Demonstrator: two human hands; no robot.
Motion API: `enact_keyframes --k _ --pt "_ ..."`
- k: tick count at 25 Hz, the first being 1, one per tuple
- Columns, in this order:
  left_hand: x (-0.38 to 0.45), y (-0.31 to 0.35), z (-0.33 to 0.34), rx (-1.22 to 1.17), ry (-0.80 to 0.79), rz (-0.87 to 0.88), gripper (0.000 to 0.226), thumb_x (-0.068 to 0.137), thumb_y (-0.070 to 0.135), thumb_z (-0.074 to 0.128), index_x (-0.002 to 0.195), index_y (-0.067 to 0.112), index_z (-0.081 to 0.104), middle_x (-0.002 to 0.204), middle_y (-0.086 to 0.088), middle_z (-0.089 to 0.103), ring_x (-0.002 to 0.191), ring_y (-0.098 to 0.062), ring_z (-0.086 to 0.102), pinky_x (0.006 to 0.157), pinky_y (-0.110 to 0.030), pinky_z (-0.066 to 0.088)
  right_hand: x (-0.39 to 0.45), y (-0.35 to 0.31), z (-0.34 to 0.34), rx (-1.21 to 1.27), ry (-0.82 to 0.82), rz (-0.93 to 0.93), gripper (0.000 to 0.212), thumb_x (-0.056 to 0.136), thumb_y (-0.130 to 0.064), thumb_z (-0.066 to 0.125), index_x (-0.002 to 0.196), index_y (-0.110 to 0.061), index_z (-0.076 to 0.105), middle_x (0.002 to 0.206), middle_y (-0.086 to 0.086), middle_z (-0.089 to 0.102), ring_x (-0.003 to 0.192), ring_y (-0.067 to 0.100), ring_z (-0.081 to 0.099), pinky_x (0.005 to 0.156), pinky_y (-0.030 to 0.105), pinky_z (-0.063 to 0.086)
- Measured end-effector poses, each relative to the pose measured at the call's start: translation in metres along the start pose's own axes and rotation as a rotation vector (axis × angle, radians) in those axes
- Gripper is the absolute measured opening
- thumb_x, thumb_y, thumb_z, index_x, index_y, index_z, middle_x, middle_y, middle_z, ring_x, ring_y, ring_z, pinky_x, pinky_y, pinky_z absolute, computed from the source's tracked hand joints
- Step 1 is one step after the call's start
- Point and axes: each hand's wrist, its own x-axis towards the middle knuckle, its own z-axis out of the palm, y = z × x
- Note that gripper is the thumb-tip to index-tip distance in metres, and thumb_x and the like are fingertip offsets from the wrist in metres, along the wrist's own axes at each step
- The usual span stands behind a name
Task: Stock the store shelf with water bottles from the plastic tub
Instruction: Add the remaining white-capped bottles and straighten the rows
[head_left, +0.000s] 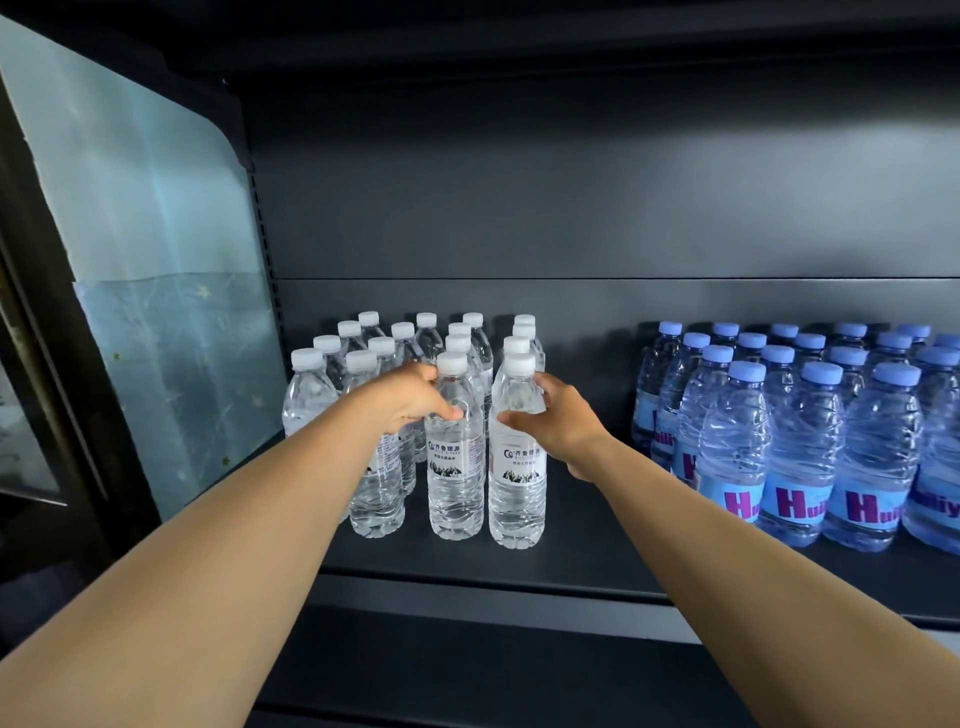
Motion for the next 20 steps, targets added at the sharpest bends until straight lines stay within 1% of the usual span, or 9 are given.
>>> enact_keyframes --k 5,10,12,15,17,20 --pt "0.001 -0.002 -0.001 -0.023 -0.013 -0.011 0.074 0.071 0.007 0.075 0.138 0.009 0.042 0.137 -0.009 0.051 0.124 -0.025 0.05 0.109 -0.041 0.038 -0.001 0.0 -0.001 -0.013 -0.007 0.021 0.073 0.074 -0.036 0.076 0.138 -0.022 0.043 0.134 0.002 0.056 0.12 0.024 0.056 0.099 0.045 0.048" --pt "0.0 -0.001 0.0 -0.049 -0.017 -0.007 0.082 0.075 0.003 0.072 0.145 0.009 0.03 0.148 -0.011 0.037 0.135 -0.027 0.039 0.114 -0.038 0.03 -0.002 -0.004 0.001 -0.008 -0.018 0.007 0.068 0.077 -0.034 0.074 0.137 -0.021 0.043 0.133 0.002 0.056 0.12 0.024 0.055 0.099 0.045 0.048" --pt "0.0 0.0 0.0 -0.022 -0.009 0.0 0.083 0.075 0.006 0.073 0.145 0.009 0.029 0.149 -0.011 0.035 0.136 -0.027 0.037 0.115 -0.04 0.029 -0.004 -0.006 0.0 -0.01 -0.01 0.009 0.064 0.08 -0.032 0.073 0.136 -0.02 0.044 0.132 0.003 0.056 0.118 0.024 0.055 0.098 0.044 0.048" --pt "-0.003 -0.001 0.0 0.014 0.024 0.002 0.085 0.071 0.013 0.077 0.144 0.01 0.032 0.148 -0.01 0.038 0.134 -0.027 0.039 0.114 -0.044 0.031 -0.008 -0.006 -0.001 -0.018 0.029 0.01 0.061 0.083 -0.03 0.07 0.136 -0.018 0.043 0.132 0.004 0.056 0.116 0.023 0.056 0.093 0.035 0.049" --pt "-0.003 -0.002 0.001 0.028 0.042 0.005 0.086 0.069 0.016 0.079 0.143 0.011 0.034 0.147 -0.008 0.04 0.134 -0.027 0.039 0.113 -0.044 0.032 -0.011 -0.008 -0.001 -0.03 0.044 -0.003 0.064 0.085 -0.029 0.069 0.14 -0.018 0.039 0.138 0.003 0.051 0.12 0.023 0.053 0.086 0.029 0.046" --pt "-0.003 -0.002 0.002 0.045 0.057 0.015 0.085 0.071 0.017 0.078 0.143 0.011 0.034 0.147 -0.008 0.039 0.134 -0.027 0.039 0.113 -0.044 0.032 -0.011 -0.011 0.001 -0.041 0.032 0.008 0.069 0.085 -0.029 0.069 0.144 -0.019 0.034 0.143 0.003 0.046 0.124 0.024 0.05 0.081 0.026 0.043"
